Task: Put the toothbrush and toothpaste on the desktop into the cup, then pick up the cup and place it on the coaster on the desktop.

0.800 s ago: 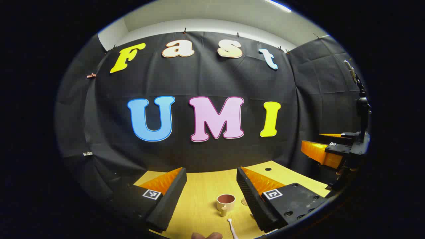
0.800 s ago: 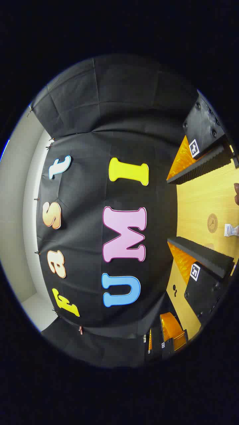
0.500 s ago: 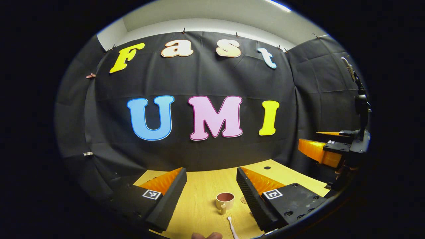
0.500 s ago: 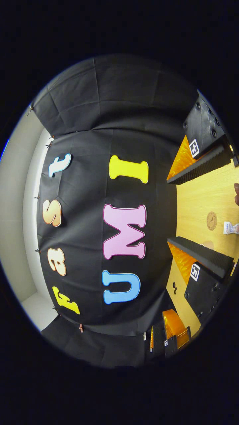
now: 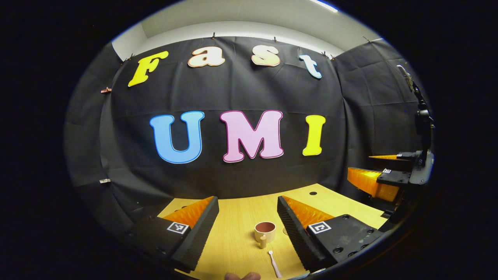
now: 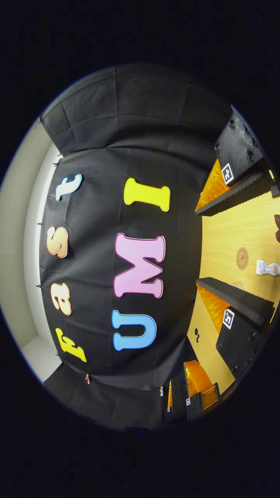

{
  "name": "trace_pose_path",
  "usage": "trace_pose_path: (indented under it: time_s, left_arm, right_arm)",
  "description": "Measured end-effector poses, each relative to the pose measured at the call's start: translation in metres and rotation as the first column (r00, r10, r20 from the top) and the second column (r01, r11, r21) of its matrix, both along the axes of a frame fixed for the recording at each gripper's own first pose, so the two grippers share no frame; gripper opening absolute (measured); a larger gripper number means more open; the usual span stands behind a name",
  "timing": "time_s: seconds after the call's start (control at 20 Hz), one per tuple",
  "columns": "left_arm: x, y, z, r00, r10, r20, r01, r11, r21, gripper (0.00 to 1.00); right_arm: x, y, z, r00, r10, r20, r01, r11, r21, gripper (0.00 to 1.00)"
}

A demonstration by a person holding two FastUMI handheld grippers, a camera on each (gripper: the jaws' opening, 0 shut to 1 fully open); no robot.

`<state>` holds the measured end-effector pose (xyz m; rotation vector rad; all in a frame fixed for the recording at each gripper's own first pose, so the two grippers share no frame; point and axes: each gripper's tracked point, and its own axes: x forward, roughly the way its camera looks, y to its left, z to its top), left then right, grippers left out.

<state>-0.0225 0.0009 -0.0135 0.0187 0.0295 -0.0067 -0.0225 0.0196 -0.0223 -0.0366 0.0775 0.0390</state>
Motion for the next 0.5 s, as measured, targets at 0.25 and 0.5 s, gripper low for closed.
trace_pose_path:
  time_s: [0.25,0.5]
  left_arm:
    - [-0.004,0.001,-0.027,0.998,0.014,-0.068,-0.015,1.000,-0.007,0.96]
    - [-0.013,-0.001,-0.073,0.984,0.027,-0.178,-0.029,1.000,-0.004,0.96]
  right_arm:
    - [-0.008,0.005,-0.068,0.978,0.009,-0.209,-0.012,1.000,-0.016,0.98]
    - [-0.021,0.017,-0.149,0.896,0.043,-0.443,-0.030,0.999,0.036,0.99]
